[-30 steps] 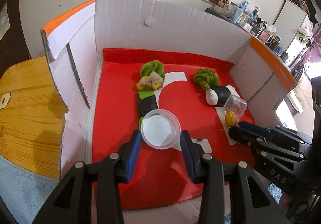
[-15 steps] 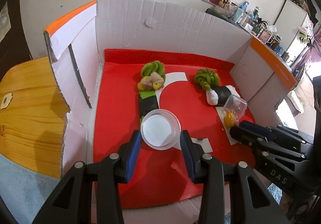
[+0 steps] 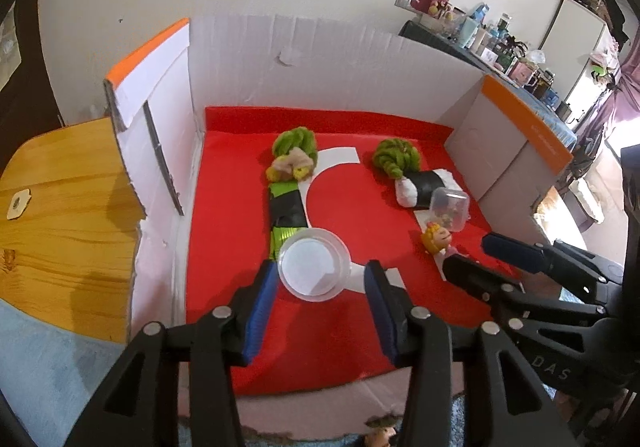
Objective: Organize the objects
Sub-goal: 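Open the right tool releasing the figurine while the left tool releases the white dish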
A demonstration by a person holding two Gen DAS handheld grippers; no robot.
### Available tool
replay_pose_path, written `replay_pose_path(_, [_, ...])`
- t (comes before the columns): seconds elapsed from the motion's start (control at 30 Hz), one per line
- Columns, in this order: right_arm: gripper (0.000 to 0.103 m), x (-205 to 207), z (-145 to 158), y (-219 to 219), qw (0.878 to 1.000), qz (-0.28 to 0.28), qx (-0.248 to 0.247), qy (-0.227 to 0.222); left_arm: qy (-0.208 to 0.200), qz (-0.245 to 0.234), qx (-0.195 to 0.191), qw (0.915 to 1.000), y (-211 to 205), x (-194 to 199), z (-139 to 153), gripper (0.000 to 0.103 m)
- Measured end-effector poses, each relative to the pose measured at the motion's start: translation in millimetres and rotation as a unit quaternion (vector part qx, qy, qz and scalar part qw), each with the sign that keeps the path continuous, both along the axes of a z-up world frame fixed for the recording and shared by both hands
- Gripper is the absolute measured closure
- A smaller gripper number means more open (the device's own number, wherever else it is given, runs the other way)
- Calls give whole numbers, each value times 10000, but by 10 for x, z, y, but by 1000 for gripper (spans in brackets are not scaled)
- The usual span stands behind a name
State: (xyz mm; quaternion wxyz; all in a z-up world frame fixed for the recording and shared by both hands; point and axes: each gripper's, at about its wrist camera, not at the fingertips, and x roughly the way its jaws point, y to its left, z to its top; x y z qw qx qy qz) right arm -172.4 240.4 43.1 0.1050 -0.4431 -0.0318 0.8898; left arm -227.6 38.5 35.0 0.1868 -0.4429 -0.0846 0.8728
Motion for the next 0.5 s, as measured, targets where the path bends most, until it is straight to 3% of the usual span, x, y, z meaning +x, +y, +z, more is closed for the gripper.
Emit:
replay_pose_path(0.23, [54, 111, 76, -29, 10000, 21, 13, 80, 94, 57, 32, 9999, -37, 131, 79, 51])
replay_pose_path(0.37, [46, 212, 127, -87, 9999, 59, 23, 150, 195, 104, 15, 9998, -54, 240, 135, 40])
replay_pose_path(0.5, [44, 320, 174, -165, 9997, 95, 35, 220, 271, 125, 15, 9996, -73, 336, 175, 37])
